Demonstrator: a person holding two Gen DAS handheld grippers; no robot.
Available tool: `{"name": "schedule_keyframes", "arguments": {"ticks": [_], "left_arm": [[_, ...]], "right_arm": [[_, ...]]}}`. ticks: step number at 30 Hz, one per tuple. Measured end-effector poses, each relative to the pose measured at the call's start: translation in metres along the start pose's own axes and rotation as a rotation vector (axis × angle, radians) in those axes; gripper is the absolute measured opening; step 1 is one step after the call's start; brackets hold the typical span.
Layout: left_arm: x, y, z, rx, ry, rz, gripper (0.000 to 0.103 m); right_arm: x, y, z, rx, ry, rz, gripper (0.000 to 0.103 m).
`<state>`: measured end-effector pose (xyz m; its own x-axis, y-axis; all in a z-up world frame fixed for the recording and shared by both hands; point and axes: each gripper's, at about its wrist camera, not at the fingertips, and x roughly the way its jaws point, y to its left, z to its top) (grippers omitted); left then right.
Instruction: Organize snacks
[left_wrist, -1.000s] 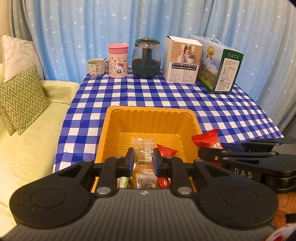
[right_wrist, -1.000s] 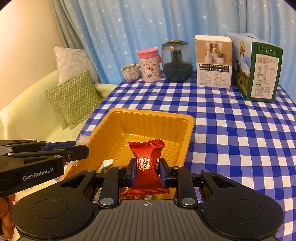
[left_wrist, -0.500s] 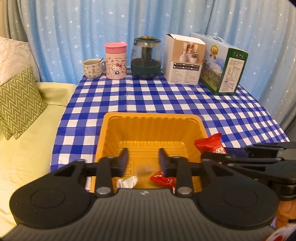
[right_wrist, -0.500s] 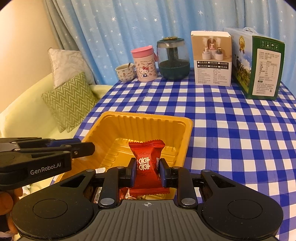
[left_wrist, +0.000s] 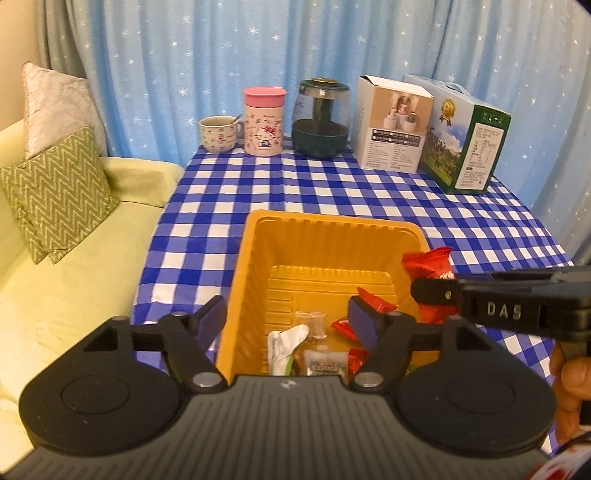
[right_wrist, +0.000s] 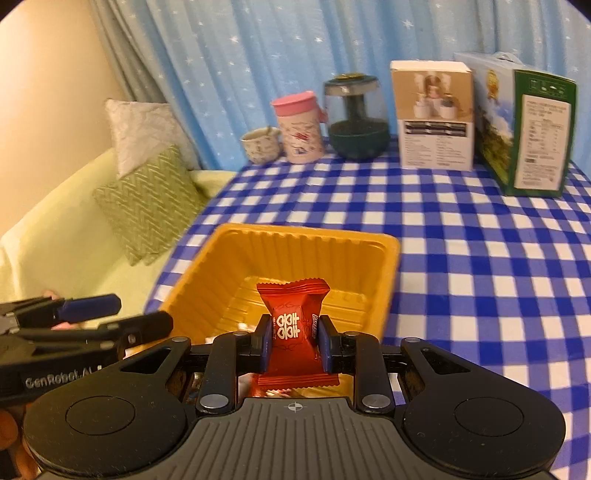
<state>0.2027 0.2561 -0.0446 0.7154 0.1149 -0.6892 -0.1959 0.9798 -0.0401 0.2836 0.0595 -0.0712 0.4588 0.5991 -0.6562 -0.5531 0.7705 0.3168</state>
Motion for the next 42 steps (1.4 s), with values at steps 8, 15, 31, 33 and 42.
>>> {"name": "schedule_keyframes", "arguments": {"ticks": [8, 15, 31, 33, 42], "left_arm": [[-0.023, 0.006, -0.017, -0.030, -0.019, 0.037, 0.087], [-0.047, -0.002, -0.036, -0.061, -0.026, 0.046, 0.097], [-0.143, -0.038, -0.065, -0.083, -0.083, 0.083, 0.103], [-0.155, -0.044, -0.067, -0.084, -0.080, 0.084, 0.103], [-0.204, -0.067, -0.084, -0.125, -0.084, 0.060, 0.103]], "right_arm": [[-0.015, -0.006, 0.002, 0.054, -0.046, 0.034, 0.060], [-0.049, -0.011, -0.012, 0.078, -0.049, -0.019, 0.062], [-0.152, 0.014, -0.063, 0.039, -0.056, -0.073, 0.082], [-0.164, 0.017, -0.070, 0.021, -0.053, -0.089, 0.084], [-0.223, 0.022, -0.098, -0.018, -0.060, -0.172, 0.091]]}}
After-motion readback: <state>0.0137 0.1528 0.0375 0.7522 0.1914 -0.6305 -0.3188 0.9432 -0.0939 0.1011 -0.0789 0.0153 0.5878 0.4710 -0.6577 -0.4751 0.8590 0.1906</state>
